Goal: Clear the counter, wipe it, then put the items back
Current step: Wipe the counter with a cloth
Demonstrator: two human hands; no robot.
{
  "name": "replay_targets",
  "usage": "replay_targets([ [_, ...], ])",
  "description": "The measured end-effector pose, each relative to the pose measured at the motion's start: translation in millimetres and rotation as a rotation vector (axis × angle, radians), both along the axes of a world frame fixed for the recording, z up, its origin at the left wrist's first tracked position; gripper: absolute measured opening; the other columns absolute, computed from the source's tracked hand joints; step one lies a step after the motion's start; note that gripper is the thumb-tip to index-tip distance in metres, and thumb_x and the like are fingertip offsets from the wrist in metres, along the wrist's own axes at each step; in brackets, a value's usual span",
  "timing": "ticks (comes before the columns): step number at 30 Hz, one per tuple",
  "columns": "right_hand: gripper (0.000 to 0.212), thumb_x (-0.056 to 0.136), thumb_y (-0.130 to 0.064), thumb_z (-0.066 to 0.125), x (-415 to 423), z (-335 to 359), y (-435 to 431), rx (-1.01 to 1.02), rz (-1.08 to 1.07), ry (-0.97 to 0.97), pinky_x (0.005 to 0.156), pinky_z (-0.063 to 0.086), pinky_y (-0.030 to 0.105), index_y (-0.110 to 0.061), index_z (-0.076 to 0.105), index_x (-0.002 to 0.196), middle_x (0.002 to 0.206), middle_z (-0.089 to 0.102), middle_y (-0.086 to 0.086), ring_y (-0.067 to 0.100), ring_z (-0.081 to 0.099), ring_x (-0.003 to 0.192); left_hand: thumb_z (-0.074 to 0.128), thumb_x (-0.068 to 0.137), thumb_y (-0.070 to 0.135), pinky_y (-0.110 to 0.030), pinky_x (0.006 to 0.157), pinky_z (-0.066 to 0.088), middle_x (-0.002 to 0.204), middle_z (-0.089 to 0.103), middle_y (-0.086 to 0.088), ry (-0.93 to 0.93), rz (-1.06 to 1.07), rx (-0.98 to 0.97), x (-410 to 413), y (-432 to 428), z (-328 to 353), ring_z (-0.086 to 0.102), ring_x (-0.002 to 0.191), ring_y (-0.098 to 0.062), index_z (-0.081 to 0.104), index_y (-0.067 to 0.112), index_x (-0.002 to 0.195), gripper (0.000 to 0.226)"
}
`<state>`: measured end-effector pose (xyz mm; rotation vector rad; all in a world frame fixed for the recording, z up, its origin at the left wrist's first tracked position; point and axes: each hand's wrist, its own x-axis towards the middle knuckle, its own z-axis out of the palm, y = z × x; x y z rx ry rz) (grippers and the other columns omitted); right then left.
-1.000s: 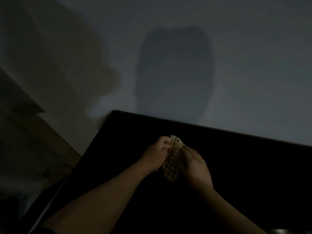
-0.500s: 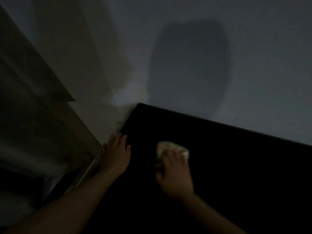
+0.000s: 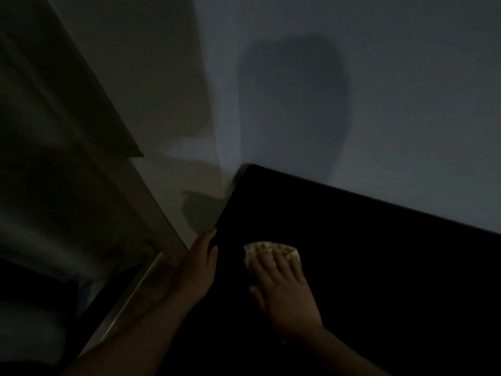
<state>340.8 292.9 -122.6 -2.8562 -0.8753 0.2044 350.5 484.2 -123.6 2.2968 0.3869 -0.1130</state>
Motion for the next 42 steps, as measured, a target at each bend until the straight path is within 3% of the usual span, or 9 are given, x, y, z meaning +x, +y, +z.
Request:
replay_targets([
  [3, 0.065, 0.082, -0.049, 0.037, 45.0, 5.9, -21.4, -0.096, 0.038, -0.109, 0.102, 0.036, 0.049, -0.016, 0.041, 0.138, 0.137, 0.052, 0.01, 0.034, 0.054, 0.122, 0.033, 0.102, 0.024, -0.035, 0.094, 0.043, 0.126, 0.057, -0.01, 0.069, 0.116, -0.024, 0.9, 2.3, -1.8, 0.054, 0.111, -0.027, 0.047, 0.018, 0.13, 0.031],
  [7, 0.063, 0.097, -0.043, 0.031, 97.5, 17.8, -11.3, -0.027, -0.434, 0.045, 0.115, 0.004, 0.051, -0.023, 0.005, 0.151, 0.159, 0.005, 0.004, 0.028, 0.006, 0.146, 0.029, 0.103, 0.029, -0.031, 0.087, 0.039, 0.128, 0.055, -0.007, 0.102, 0.122, -0.007, 3.4, 2.0, 3.6, 0.052, 0.113, -0.029, 0.045, 0.022, 0.132, 0.034],
  [11, 0.059, 0.084, -0.04, 0.036, 26.8, -1.5, 58.5, 0.029, 0.014, -0.118, 0.104, 0.035, 0.052, -0.019, 0.038, 0.139, 0.136, 0.05, 0.009, 0.034, 0.052, 0.122, 0.032, 0.102, 0.026, -0.037, 0.087, 0.046, 0.121, 0.06, -0.012, 0.046, 0.292, -0.043, -1.1, 3.1, 3.7, 0.056, 0.106, -0.032, 0.05, 0.019, 0.127, 0.031],
  [14, 0.062, 0.079, -0.048, 0.036, 30.1, 6.1, 50.3, -0.054, 0.254, -0.044, 0.095, 0.045, 0.051, -0.021, 0.044, 0.134, 0.134, 0.057, 0.003, 0.026, 0.057, 0.119, 0.033, 0.101, 0.023, -0.033, 0.076, 0.044, 0.116, 0.062, -0.011, 0.036, 0.342, 0.003, -6.3, 0.7, 6.3, 0.058, 0.101, -0.033, 0.05, 0.022, 0.127, 0.031],
  [20, 0.057, 0.097, -0.043, 0.026, 117.8, 5.3, 50.0, -0.025, -0.228, -0.015, 0.115, 0.005, 0.052, -0.027, 0.013, 0.15, 0.159, 0.01, 0.002, 0.027, 0.009, 0.146, 0.031, 0.102, 0.02, -0.034, 0.081, 0.042, 0.122, 0.059, -0.011, 0.064, 0.323, 0.028, -1.6, 0.5, 12.8, 0.056, 0.105, -0.033, 0.047, 0.02, 0.13, 0.033],
  [26, 0.059, 0.085, -0.045, 0.033, 11.5, 1.4, 38.7, -0.043, 0.245, -0.062, 0.099, 0.041, 0.054, -0.021, 0.038, 0.138, 0.139, 0.052, 0.004, 0.028, 0.054, 0.123, 0.029, 0.102, 0.027, -0.033, 0.078, 0.038, 0.123, 0.058, -0.013, 0.028, 0.329, 0.027, -6.1, -0.9, 10.9, 0.055, 0.106, -0.034, 0.047, 0.021, 0.13, 0.033],
  [32, 0.057, 0.097, -0.041, 0.028, 81.5, 6.7, -14.0, -0.082, -0.332, -0.027, 0.114, 0.012, 0.052, -0.023, 0.015, 0.15, 0.158, 0.016, 0.006, 0.031, 0.017, 0.144, 0.01, 0.094, 0.049, -0.032, 0.11, 0.025, 0.155, 0.026, 0.001, -0.053, -0.151, 0.28, -7.9, -4.9, 0.6, 0.026, 0.142, -0.02, 0.031, 0.021, 0.147, 0.064],
  [38, 0.061, 0.084, -0.046, 0.034, -9.6, -0.6, 2.2, -0.087, 0.245, -0.053, 0.103, 0.036, 0.05, -0.02, 0.036, 0.14, 0.138, 0.052, 0.005, 0.03, 0.052, 0.124, -0.007, 0.074, 0.053, -0.04, 0.114, 0.021, 0.158, 0.018, 0.0, -0.057, -0.205, 0.415, -11.4, -9.2, -9.6, 0.019, 0.145, -0.02, 0.026, 0.017, 0.149, 0.09],
  [42, 0.068, 0.09, -0.053, 0.019, 53.1, 6.4, -77.6, -0.114, -0.265, -0.055, 0.114, 0.015, 0.052, -0.024, 0.011, 0.151, 0.159, 0.014, 0.004, 0.03, 0.016, 0.145, -0.018, 0.071, 0.07, -0.042, 0.117, 0.006, 0.158, 0.001, 0.009, -0.044, -0.339, 0.451, -19.7, -10.0, -4.4, -0.006, 0.144, -0.006, 0.013, 0.025, 0.151, 0.097],
])
